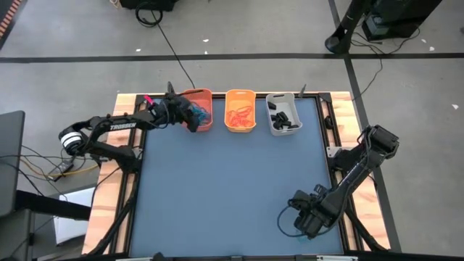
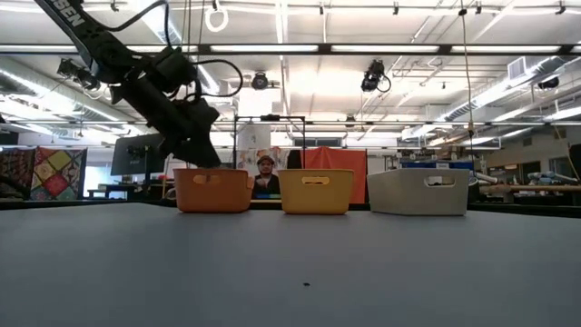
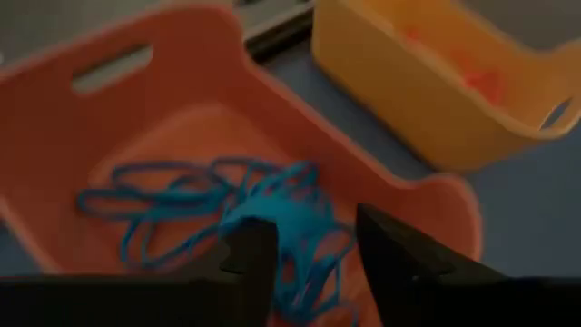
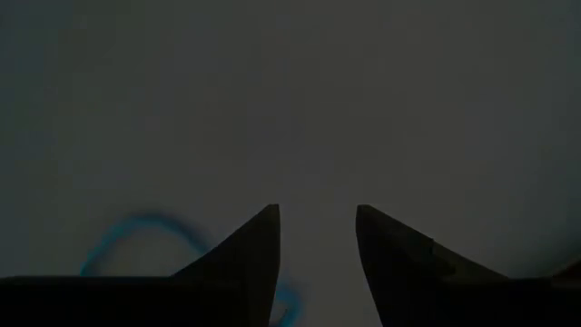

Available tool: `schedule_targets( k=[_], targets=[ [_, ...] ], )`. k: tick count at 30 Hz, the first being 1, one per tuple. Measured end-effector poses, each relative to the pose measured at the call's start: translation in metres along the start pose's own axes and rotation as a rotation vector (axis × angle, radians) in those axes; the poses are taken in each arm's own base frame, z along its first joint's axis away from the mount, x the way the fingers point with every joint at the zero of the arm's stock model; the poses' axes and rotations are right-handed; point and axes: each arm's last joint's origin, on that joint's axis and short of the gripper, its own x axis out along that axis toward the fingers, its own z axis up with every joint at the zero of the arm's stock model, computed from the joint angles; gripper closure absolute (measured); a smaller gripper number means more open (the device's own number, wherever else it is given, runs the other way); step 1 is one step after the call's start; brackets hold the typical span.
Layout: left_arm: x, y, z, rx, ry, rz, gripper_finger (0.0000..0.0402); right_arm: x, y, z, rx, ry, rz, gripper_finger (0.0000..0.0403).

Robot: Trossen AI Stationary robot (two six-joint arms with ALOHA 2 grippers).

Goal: Sort rubber bands into baskets
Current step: Put the blue rubber band into the orange bin

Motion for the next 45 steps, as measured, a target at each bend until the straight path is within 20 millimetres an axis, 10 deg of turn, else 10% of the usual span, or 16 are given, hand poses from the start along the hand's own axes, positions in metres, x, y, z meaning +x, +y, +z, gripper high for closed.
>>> schedule_targets(
  k=[8,19,31,45],
  targets=[
    [-0.007,0.002,0.009,0.033,0.173,0.053,0.0175,-0.001,0.007,-0.014,0.018,0.121,0.071,0.0245],
    [-0.009,-0.040,0.027,0.199,-0.023,-0.149,0.0178,-0.001,0.008,-0.030,0.025,0.138,0.076,0.0245],
    [-0.029,-0.125,-0.019,0.335,-0.323,-0.556,0.0179,-0.001,0.017,-0.048,0.147,0.079,0.166,0.0245],
    [-0.063,-0.165,-0.061,0.462,-0.460,-0.780,0.0179,0.023,0.035,-0.064,0.157,0.146,0.186,0.0245]
  ],
)
